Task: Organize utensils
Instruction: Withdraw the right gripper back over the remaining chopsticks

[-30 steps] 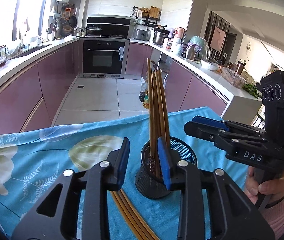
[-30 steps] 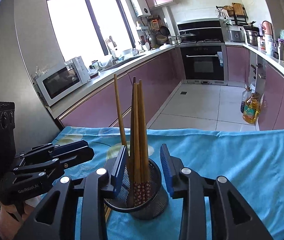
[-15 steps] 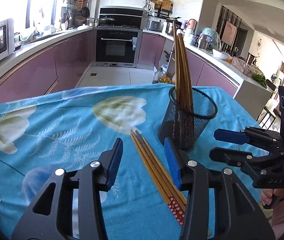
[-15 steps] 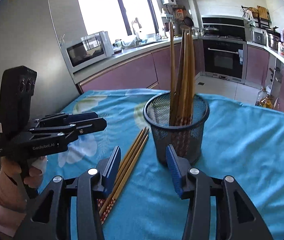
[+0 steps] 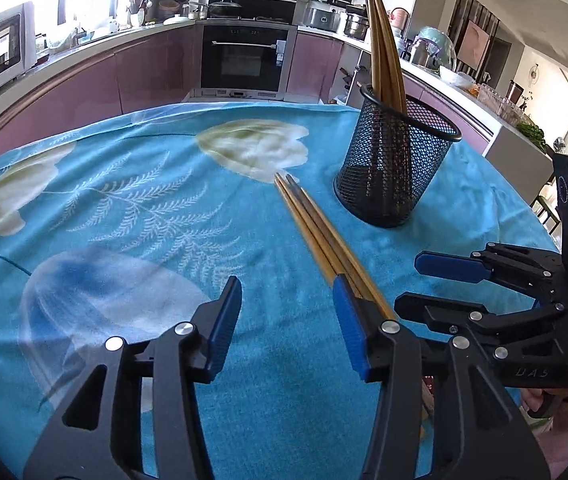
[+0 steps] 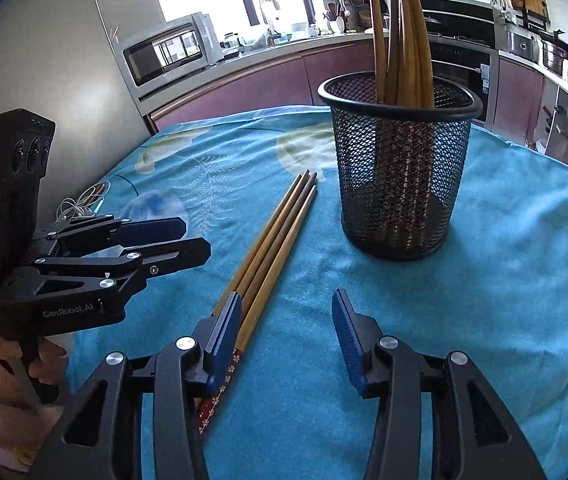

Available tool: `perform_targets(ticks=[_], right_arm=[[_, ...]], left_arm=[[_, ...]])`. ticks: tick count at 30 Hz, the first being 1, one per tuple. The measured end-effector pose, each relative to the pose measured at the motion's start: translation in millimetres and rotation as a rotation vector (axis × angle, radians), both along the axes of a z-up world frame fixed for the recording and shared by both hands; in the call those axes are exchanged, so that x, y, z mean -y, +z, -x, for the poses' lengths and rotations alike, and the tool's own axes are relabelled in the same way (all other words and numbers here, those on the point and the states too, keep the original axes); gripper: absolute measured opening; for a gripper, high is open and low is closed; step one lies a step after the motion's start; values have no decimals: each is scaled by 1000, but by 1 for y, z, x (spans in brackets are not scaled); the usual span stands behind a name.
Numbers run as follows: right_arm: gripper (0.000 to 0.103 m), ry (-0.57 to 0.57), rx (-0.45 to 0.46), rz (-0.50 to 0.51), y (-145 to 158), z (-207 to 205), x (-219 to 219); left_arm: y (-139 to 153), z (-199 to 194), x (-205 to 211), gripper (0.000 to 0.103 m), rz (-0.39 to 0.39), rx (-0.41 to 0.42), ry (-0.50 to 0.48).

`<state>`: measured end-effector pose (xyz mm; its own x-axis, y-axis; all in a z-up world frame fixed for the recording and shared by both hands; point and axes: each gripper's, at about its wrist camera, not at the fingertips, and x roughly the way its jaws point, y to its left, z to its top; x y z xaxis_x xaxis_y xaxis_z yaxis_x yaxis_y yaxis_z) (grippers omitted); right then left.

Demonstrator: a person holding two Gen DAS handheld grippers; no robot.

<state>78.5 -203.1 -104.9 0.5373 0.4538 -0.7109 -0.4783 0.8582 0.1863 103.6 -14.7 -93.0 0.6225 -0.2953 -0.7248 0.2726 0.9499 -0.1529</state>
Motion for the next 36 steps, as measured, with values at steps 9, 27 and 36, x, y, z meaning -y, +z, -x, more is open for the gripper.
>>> perform_targets(ticks=[9,27,36], right_arm=[[45,-4,16,57,-4,2,-9],[45,-35,3,83,-6,0,-9],[45,-38,1,77,-7,1,-6]], left_arm=[[-4,0,1,48,5,-13,2],[-7,-2,18,48,-15,-14,-33],[-14,-9,27,49,-49,-39,-36]])
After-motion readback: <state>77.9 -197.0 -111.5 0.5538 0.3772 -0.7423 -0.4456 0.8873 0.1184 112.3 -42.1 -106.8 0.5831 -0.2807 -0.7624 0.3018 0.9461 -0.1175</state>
